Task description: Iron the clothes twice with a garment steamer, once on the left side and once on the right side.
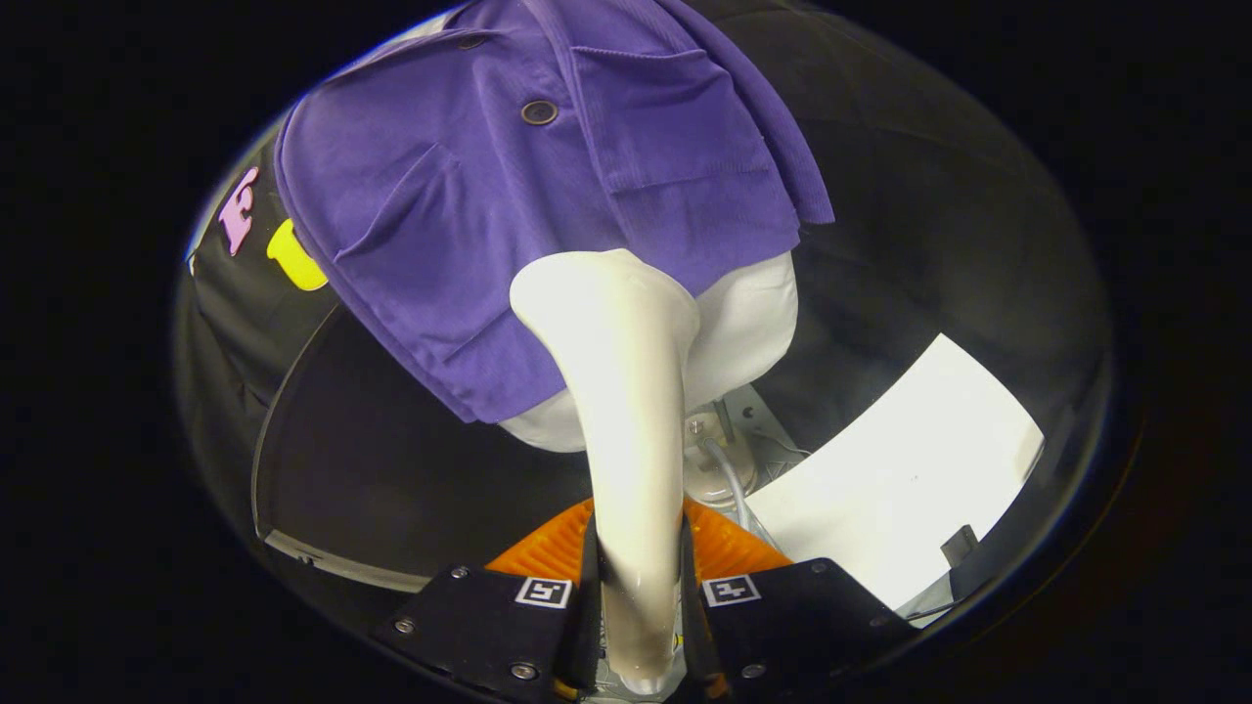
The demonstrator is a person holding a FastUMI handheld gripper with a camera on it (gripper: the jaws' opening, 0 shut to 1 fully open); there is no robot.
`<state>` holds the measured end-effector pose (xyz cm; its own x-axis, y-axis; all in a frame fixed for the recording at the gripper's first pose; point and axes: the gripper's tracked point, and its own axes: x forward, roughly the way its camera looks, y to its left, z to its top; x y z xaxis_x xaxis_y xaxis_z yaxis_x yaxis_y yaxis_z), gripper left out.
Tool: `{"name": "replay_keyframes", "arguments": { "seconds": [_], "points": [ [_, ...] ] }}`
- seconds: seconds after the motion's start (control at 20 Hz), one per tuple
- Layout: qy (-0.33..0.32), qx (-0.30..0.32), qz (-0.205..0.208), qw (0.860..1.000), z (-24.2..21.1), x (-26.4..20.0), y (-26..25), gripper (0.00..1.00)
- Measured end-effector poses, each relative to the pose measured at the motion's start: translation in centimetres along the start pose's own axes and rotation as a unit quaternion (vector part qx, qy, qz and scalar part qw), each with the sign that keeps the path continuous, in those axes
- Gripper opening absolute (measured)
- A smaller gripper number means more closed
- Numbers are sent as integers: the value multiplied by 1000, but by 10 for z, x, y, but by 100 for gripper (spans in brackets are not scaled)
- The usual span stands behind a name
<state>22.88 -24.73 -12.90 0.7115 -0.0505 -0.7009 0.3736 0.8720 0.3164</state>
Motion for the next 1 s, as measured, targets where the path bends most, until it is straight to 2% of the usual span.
{"name": "replay_keyframes", "arguments": {
  "seconds": [0.25, 0.75, 1.0],
  "points": [
    [-16, -6, 10, 1000, -25, -31, 21, 34],
    [-68, -70, 68, 993, -65, -146, 87, 34],
    [-89, -87, 85, 989, -80, -186, 108, 34]
  ]
}}
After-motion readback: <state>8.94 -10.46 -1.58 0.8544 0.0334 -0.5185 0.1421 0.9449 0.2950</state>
